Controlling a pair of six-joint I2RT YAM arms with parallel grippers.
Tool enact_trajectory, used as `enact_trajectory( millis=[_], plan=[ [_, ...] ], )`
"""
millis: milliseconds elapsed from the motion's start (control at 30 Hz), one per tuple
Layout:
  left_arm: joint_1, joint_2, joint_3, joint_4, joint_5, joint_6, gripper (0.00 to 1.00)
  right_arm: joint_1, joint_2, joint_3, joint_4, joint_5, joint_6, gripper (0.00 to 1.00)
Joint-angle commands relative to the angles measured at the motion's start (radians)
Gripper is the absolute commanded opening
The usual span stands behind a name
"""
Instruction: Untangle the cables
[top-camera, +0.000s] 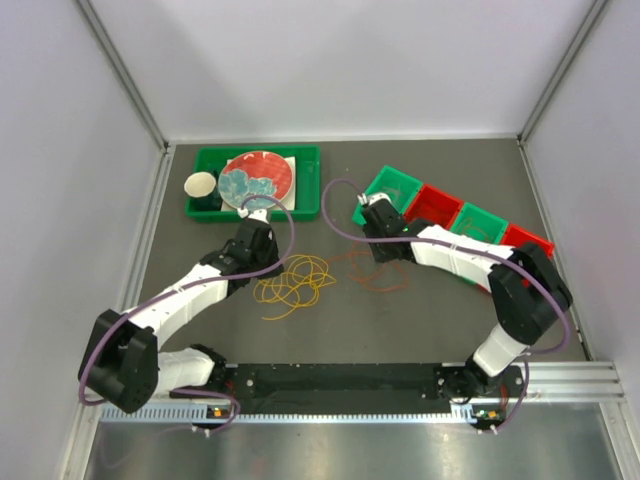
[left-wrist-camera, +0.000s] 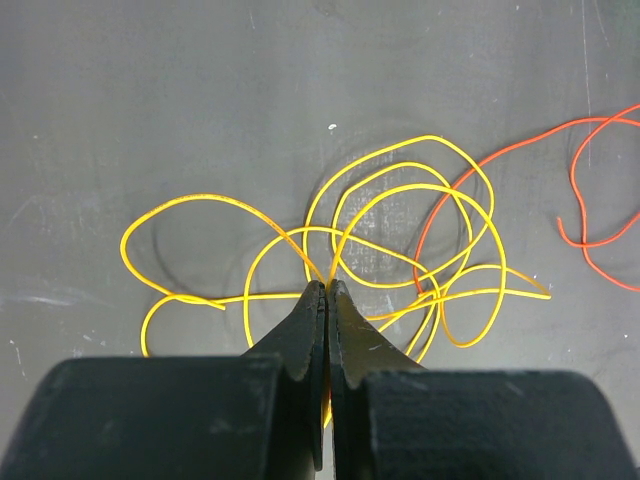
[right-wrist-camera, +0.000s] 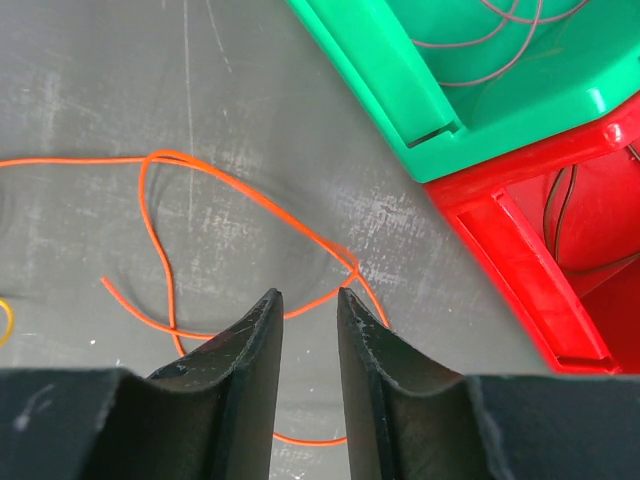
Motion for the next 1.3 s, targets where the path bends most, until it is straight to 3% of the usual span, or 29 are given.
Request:
enact_trajectory(
  millis=[0, 300, 667, 967, 1267],
  plan=[
    [0.005, 0.011, 0.029, 0.051, 0.012, 0.014, 0.00, 0.005, 0.029, 0.019, 0.024, 0.010, -0.010, 0.29],
    [0.005, 0.003, 0.020, 0.050, 0.016, 0.011, 0.00, 0.003, 0.124, 0.056, 0.041, 0.022, 0.001, 0.33],
    [0.006, -0.003, 0.018, 0.045, 0.009, 0.015, 0.00, 0.005, 0.043, 0.021, 0.093, 0.091, 0.024, 0.34],
    [0.008, 0.000, 0.018, 0.050, 0.015, 0.012, 0.00, -0.003, 0.046, 0.008, 0.095, 0.109, 0.029, 0.40],
    [0.008, -0.003, 0.026, 0.042, 0.019, 0.015, 0.00, -0.050, 0.098, -0.010, 0.119, 0.051, 0.047, 0.40]
  ],
)
